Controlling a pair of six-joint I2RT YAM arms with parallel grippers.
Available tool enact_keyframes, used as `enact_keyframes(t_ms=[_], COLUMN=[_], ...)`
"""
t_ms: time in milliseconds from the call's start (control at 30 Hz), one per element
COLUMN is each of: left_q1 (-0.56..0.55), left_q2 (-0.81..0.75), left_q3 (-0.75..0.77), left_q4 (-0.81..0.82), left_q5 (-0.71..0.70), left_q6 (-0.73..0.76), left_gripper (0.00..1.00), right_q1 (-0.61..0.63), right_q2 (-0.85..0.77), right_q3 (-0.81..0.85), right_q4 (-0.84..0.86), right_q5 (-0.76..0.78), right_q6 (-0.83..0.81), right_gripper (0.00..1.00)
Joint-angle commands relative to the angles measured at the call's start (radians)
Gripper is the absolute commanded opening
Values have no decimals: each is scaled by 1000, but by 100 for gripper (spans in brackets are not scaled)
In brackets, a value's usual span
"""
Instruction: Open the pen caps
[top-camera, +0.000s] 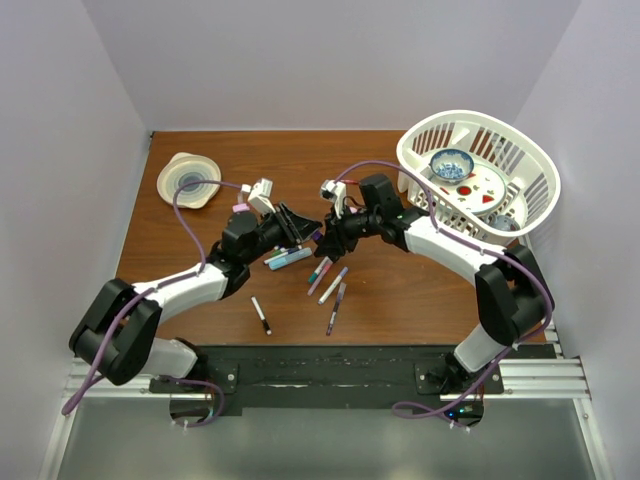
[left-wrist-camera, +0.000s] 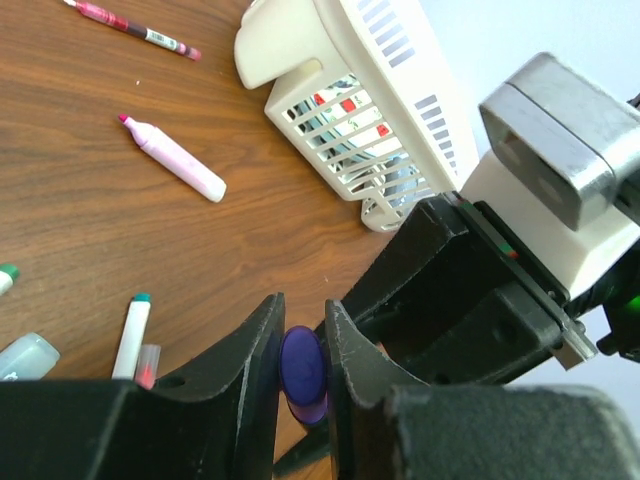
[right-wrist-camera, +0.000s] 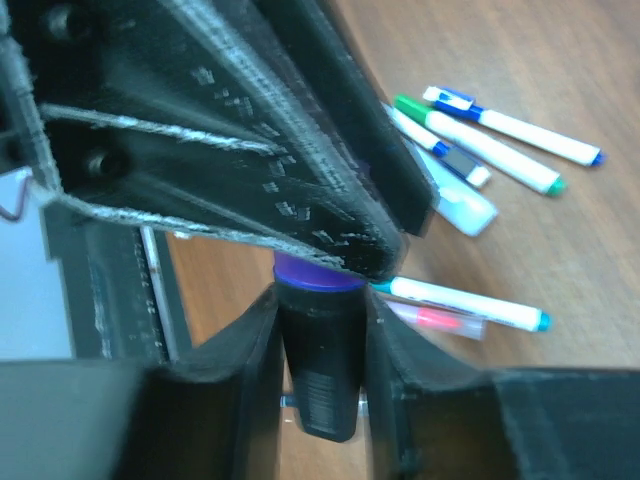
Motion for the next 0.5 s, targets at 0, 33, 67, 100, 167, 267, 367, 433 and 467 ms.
enact_keyframes(t_ms=[0, 33, 67, 100, 167, 267, 367, 433, 467], left_q1=[-2, -2, -2, -4, -11, -22, -28, -30, -31], left_q2=[-6, -4, -3, 0, 2, 11, 19, 22, 25], left_q3=[13, 16, 22, 26, 24, 21, 27, 33, 36], left_q4=[88, 80, 71, 48, 28, 19, 24, 24, 22], left_q5=[19, 22, 26, 25, 14, 8, 8, 6, 6], left_q6=[-10, -9, -6, -4, -6, -9, -12, -10, -10], left_gripper=[0, 0, 3, 28, 52, 58, 56, 54, 52], right_q1=[-3, -3, -3, -3, -1, -1, -3, -3, -1], right_q2=[1, -2, -10, -14, -23, -22, -20, -22, -23], right_q3=[-1, 1, 1, -1, -7, -10, -12, -12, -12], right_q4=[40, 40, 40, 46, 54, 62, 60, 62, 63], right_q5=[4, 9, 20, 26, 34, 43, 41, 38, 38], right_q6=[24, 27, 27, 27, 56, 59, 61, 63, 63], right_gripper=[0, 0, 0, 0, 0, 0, 0, 0, 0])
